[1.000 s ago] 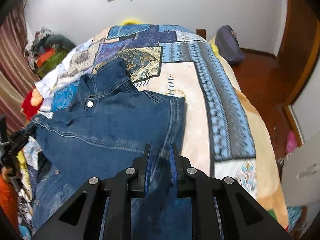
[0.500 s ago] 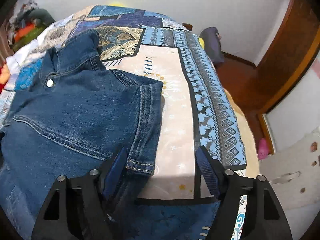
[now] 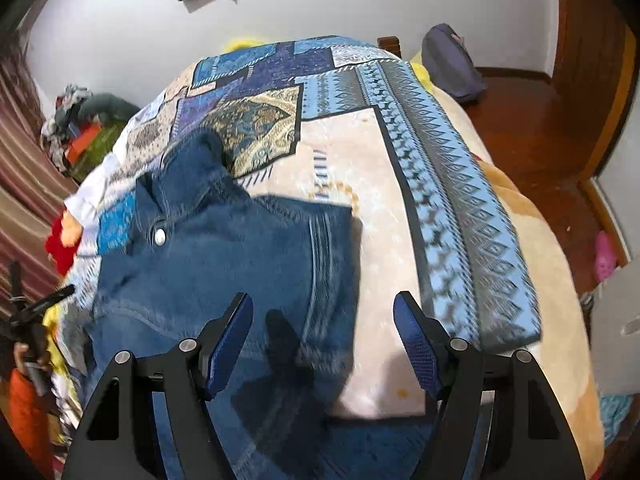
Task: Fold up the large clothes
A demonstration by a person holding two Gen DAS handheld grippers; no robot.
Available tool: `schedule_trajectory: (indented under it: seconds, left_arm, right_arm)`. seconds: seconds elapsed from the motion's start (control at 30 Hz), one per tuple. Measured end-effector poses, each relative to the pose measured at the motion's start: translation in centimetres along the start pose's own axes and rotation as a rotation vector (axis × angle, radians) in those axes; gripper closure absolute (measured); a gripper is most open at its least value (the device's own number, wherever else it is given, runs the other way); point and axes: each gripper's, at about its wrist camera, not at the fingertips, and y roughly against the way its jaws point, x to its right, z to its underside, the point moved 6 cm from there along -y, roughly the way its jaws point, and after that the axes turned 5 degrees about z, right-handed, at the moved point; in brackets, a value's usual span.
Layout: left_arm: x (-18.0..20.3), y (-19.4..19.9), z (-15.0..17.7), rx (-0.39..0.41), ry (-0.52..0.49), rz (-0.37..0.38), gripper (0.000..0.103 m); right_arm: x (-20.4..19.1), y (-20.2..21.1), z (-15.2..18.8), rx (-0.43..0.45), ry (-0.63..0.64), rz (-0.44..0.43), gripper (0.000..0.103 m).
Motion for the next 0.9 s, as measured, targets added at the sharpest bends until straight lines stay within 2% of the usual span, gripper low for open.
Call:
schedule_trajectory:
  seconds: [0.07, 0.2, 0.27, 0.3, 0.33, 0.37, 0.47, 0.57, 0.7, 0.8, 0.9]
  left_arm:
    - [0.3, -2.3, -0.9, -0.045, 0.011, 0.030, 0.026]
    - [1.2, -5.7, -1.8, -0.095, -0.033, 0.034, 0.034]
    - [1.7, -6.7, -2.3, -0.093, -0.053, 0.006, 0.044]
    - [1.9, -6.9, -2.4, -0.083, -0.066, -0.006, 0.049]
    - [2.2, -7.1, -2.6, -0.071, -0.081, -0.020, 0.061]
    - [2.4, -7.3, -2.7, -0.065, -0.088, -0.041, 0.071]
    - [2.6, -7.2, -3.0, -0.045, -0.089, -0.080, 0.085]
    - [3.3, -5.5, -3.4, 0.021, -0.129, -0.138, 0.090]
    - [3.7, -1.8, -4.1, 0.128, -0.177, -0.196, 0.091]
    - [2.5, 0.9, -5.2, 0.180, -0.155, -0.199, 0.091]
    - [0.8, 1.9, -5.8, 0.196, -0.132, -0.211, 0.091]
  right_arm:
    - [0.1, -1.1, -0.8, -0.019, -0.020, -0.021, 0.032]
    - [0.3, -3.0, -1.5, -0.045, -0.050, -0.055, 0.038]
    - [-0.2, -3.3, -1.9, -0.040, -0.035, -0.077, 0.054]
    - [-0.5, -3.6, -2.0, -0.050, -0.032, -0.091, 0.059]
    - [-0.7, -4.0, -2.0, -0.055, -0.031, -0.088, 0.063]
    - [-1.0, -4.3, -2.1, -0.047, -0.017, -0.070, 0.072]
    - [-1.9, -4.7, -2.5, -0.026, 0.027, -0.057, 0.084]
    - [-2.9, -4.5, -3.3, 0.012, 0.085, -0.018, 0.088]
    - [-4.9, -4.7, -5.5, 0.043, 0.157, 0.008, 0.088]
    - [-7.2, -4.9, -7.9, 0.069, 0.209, 0.010, 0.088]
    - [-9.9, -5.2, -10.1, 0.103, 0.251, 0.001, 0.088]
